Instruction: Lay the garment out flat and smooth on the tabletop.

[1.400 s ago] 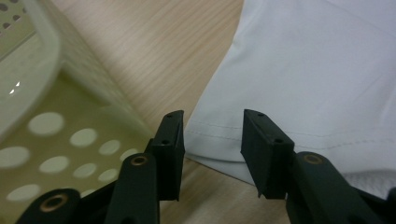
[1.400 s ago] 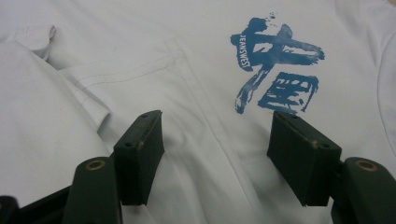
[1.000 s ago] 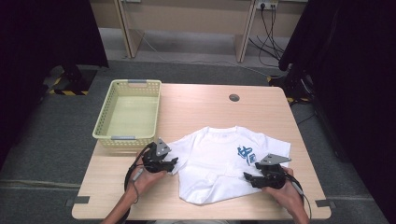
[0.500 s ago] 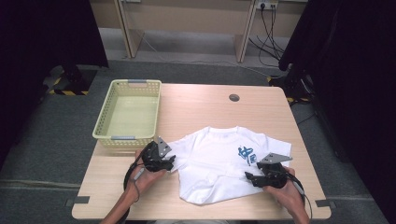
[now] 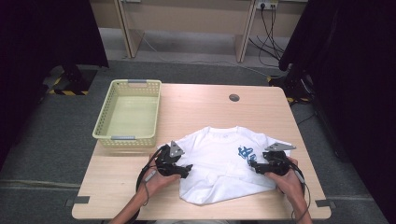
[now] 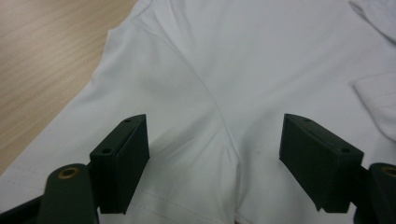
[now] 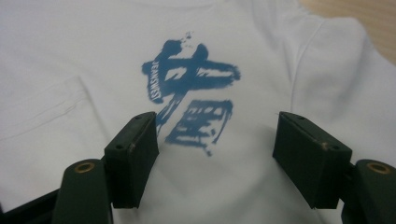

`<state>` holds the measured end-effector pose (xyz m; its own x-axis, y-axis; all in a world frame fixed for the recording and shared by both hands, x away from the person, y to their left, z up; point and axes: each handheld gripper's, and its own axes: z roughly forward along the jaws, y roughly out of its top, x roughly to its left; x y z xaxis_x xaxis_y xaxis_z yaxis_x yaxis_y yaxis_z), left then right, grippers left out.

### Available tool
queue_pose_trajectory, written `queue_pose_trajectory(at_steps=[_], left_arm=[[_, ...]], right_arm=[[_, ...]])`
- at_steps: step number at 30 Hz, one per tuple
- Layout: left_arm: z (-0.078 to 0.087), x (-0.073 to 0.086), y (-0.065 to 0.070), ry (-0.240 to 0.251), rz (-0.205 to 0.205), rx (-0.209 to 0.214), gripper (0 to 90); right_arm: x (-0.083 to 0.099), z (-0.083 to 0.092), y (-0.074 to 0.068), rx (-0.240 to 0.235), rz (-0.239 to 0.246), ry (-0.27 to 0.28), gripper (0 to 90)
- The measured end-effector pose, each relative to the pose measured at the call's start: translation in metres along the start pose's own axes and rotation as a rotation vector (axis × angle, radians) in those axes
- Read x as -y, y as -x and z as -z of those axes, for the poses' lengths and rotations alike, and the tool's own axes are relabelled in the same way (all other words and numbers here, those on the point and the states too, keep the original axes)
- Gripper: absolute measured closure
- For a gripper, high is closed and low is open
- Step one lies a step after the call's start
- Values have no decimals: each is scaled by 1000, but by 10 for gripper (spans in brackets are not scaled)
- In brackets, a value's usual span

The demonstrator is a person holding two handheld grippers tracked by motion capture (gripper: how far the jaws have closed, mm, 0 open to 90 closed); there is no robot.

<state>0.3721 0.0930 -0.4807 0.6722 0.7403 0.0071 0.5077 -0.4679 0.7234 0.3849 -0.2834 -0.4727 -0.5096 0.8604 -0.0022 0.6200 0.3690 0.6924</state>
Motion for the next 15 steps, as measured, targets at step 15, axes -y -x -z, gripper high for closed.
queue_pose_trajectory(at_steps=[15], left_arm=[[-22,-17,-26,19,44,-48,176]], right_arm=[[-23,-18,27,65,-43,-22,320]])
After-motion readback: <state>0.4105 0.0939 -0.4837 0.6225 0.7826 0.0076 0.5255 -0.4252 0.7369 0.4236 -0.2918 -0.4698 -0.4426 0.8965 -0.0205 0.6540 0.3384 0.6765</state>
